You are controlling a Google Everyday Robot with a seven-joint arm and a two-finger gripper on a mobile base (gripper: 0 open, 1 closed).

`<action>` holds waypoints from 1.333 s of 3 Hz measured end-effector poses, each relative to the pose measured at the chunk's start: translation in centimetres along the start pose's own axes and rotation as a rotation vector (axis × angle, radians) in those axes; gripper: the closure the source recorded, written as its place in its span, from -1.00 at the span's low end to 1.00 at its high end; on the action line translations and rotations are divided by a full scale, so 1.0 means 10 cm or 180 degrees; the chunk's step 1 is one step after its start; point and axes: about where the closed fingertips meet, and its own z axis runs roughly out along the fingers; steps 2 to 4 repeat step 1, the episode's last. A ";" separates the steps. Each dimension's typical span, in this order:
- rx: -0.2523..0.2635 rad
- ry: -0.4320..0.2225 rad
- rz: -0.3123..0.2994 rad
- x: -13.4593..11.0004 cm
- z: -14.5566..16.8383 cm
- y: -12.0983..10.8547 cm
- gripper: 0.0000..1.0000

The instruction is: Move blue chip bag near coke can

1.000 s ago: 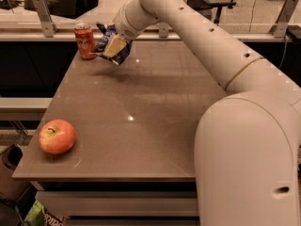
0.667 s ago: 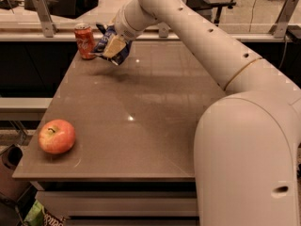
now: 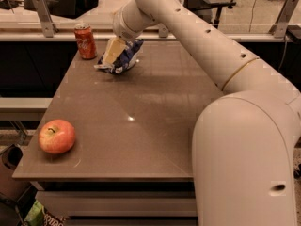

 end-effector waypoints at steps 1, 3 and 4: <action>-0.0001 0.0000 0.0000 0.00 0.00 0.00 -1.00; -0.0001 0.0000 0.0000 0.00 0.00 0.00 -1.00; -0.0001 0.0000 0.0000 0.00 0.00 0.00 -1.00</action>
Offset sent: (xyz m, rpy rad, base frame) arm 0.0000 0.0000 0.0000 0.0000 0.0000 0.0000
